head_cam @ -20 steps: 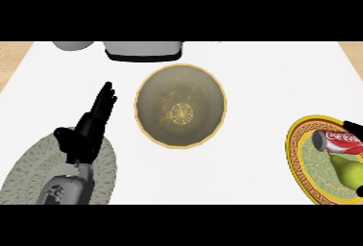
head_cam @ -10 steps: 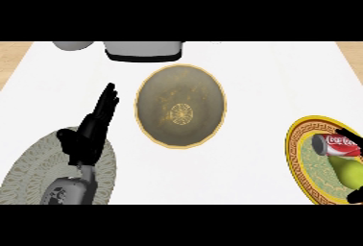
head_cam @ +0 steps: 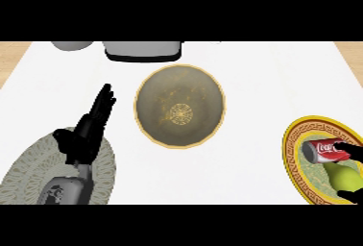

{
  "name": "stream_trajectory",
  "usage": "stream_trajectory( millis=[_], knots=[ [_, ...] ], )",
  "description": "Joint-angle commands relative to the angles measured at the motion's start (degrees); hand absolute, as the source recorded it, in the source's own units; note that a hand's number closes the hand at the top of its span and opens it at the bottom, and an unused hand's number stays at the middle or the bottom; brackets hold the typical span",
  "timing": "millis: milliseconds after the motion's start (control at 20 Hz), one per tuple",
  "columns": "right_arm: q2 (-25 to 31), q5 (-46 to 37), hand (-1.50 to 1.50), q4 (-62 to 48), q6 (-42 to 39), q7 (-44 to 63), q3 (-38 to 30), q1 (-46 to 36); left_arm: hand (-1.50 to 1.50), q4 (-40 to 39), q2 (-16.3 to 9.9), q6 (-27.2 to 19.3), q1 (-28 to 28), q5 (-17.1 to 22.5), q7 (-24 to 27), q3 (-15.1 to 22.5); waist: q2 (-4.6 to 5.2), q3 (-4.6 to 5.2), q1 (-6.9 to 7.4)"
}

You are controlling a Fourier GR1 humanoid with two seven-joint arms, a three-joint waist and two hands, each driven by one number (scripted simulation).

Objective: Pick the pear from the plate and place it in the bowl

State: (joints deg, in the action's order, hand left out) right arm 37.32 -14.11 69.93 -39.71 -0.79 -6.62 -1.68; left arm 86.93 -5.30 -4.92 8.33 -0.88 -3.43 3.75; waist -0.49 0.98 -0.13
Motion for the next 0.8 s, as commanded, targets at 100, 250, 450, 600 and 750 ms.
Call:
stream_trajectory(
  millis=[100,250,450,600,750],
  knots=[
    [-1.75,0.60,1.50,1.15,-2.58,-4.50,0.83,4.59,0.00,7.02,2.41,-2.23,-4.81,-2.78,-3.15,4.20,0.27,-1.01,0.14],
    [-3.04,3.47,1.50,6.51,-4.52,0.37,-0.78,4.49,0.00,-0.18,1.30,-1.02,-0.79,-1.63,0.11,0.67,0.37,-0.94,-0.36],
    [-17.02,1.12,1.50,20.60,1.57,-3.70,11.29,3.44,0.00,0.48,0.49,-0.32,-0.51,-1.00,-0.99,0.38,-0.42,-0.86,-0.48],
    [-26.48,-1.14,1.50,27.26,4.24,-5.34,21.55,-1.98,0.00,-0.86,1.67,-0.18,-0.01,-1.23,-0.45,1.58,-0.60,-0.83,2.16],
    [-36.57,-2.93,1.50,32.20,11.21,-4.09,29.88,-0.78,0.00,-0.71,1.00,-0.23,-0.31,-1.76,-0.71,1.50,-0.62,-0.90,1.01]
  ],
)
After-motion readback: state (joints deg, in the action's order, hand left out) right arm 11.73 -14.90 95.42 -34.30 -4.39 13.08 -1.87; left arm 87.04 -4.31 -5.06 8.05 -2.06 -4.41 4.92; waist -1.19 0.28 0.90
